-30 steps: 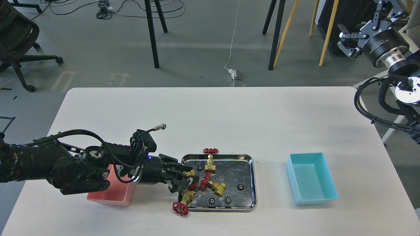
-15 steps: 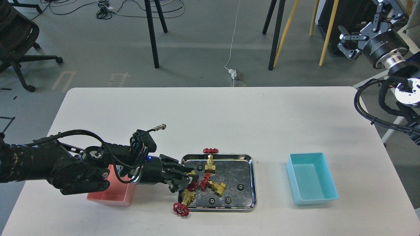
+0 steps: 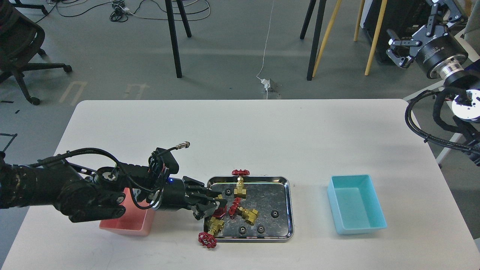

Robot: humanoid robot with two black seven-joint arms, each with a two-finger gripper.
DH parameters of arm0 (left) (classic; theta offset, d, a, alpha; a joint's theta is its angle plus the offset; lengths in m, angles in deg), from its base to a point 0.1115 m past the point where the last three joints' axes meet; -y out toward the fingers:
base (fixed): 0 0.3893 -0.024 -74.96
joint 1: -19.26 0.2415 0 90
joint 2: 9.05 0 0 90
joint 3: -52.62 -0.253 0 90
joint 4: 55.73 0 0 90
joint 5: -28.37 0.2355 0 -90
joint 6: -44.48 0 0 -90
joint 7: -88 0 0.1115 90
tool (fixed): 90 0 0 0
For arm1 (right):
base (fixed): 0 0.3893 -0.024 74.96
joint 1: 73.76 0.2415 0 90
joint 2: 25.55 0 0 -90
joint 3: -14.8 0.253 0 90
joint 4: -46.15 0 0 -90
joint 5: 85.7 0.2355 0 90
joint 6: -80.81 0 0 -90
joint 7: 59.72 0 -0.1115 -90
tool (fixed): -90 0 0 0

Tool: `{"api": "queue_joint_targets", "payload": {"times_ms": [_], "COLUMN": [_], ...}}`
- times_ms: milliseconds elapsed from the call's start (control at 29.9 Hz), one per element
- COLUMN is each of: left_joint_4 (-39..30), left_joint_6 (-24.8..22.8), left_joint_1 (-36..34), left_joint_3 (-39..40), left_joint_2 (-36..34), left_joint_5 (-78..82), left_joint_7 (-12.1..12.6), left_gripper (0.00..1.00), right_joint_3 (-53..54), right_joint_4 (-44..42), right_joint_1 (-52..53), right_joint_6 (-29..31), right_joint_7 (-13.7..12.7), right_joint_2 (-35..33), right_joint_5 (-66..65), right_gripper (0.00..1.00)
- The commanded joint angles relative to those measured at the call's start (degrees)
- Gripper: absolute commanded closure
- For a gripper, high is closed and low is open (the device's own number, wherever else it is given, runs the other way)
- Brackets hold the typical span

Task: Place valve in pink box and gear in blue box
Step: 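Close the left gripper around the brass valve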

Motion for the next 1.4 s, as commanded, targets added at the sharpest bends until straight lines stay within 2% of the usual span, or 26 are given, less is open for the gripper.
{"api": "queue_joint_targets", "payload": {"times_ms": [0,501,601,768,935,1236,1369], "left_joint_4": [0.0,0.0,0.0,0.0,0.0,0.0,0.09], "left_joint_6": [0.0,0.0,0.0,0.0,0.0,0.0,0.0], "left_joint_1": [-0.11,-0.02,0.15,0.15,0.15,1.47,2.09], "left_joint_3": [0.18,1.23,1.23,1.23,1.23,1.23,1.23], "left_joint_2": [0.0,-0.26,-0.35,-0.35,-0.26,-0.17,-0.09], "left_joint_5": [-0.01,0.07,0.07,-0.01,-0.01,0.07,0.07], "left_joint_7": [0.0,0.0,0.0,0.0,0.0,0.0,0.0], "left_gripper": [0.67,0.69,0.66,0.52,0.44,0.42,0.46], "right_joint_3": [0.0,0.0,0.0,0.0,0.0,0.09,0.09], "right_joint_4": [0.0,0.0,0.0,0.0,0.0,0.0,0.0], "right_joint_1": [-0.09,-0.7,-0.7,-0.7,-0.79,-1.14,-1.14], "right_joint_6": [0.0,0.0,0.0,0.0,0.0,0.0,0.0], "right_joint_7": [0.0,0.08,0.08,0.08,0.08,0.17,0.17], "right_joint_2": [0.03,-0.05,-0.05,-0.06,-0.06,-0.06,-0.06], "right_joint_5": [0.08,0.07,0.08,0.08,0.08,0.08,0.08], "right_gripper": [0.01,0.01,0.01,0.01,0.01,0.01,0.01]}}
